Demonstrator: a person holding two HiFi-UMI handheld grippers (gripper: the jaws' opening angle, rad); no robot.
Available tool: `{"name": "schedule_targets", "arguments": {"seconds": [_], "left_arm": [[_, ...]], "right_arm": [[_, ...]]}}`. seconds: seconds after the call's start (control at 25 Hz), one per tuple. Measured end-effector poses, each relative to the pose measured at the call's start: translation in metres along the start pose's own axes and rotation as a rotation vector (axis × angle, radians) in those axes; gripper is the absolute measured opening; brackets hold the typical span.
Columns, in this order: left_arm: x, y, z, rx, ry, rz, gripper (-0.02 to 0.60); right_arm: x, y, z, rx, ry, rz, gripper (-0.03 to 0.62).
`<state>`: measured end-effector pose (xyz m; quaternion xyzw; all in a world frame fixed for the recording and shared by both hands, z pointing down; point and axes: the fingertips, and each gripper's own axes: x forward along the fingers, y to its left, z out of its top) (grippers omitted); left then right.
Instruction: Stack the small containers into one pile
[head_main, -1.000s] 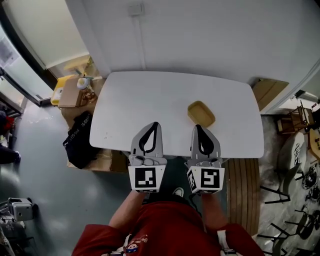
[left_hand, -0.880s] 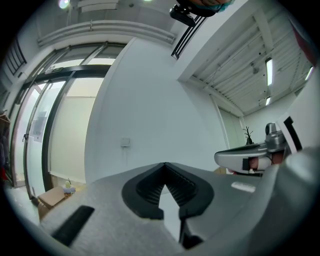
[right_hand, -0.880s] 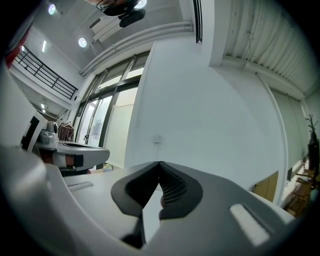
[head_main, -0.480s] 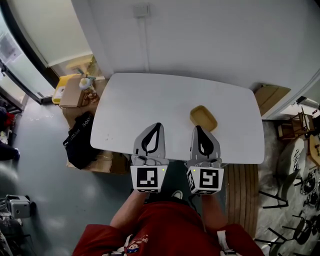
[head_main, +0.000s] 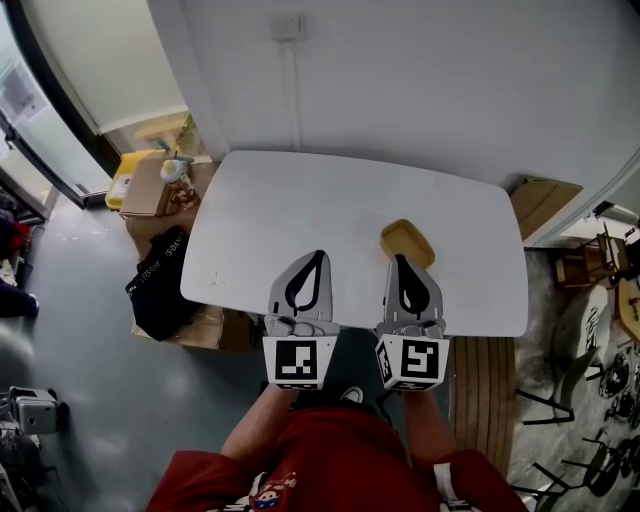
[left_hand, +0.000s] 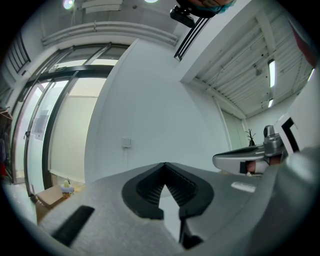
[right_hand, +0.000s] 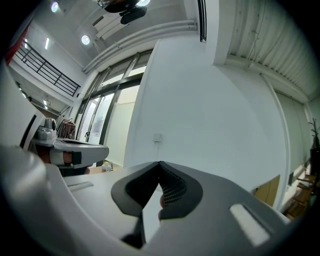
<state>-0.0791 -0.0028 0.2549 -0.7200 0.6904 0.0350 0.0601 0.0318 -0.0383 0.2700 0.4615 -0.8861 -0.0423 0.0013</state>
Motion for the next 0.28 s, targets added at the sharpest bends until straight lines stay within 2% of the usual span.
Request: {"name": "schedule_targets", "arguments": {"seconds": [0.16,0.28], "left_arm": [[0.0025,0.0011,-0.0004,-0.014,-0.002,0.007,0.0],[0.0012,0.001,-0.002,0.004,0.013,0.005,0.0]], "right_arm": [[0.0033,-0.0024,0.0039,-0.001,-0.021,0.004,0.0],[0.0041,-0.0027,0.0039,0.002,-0.019,0.004,0.0]]}}
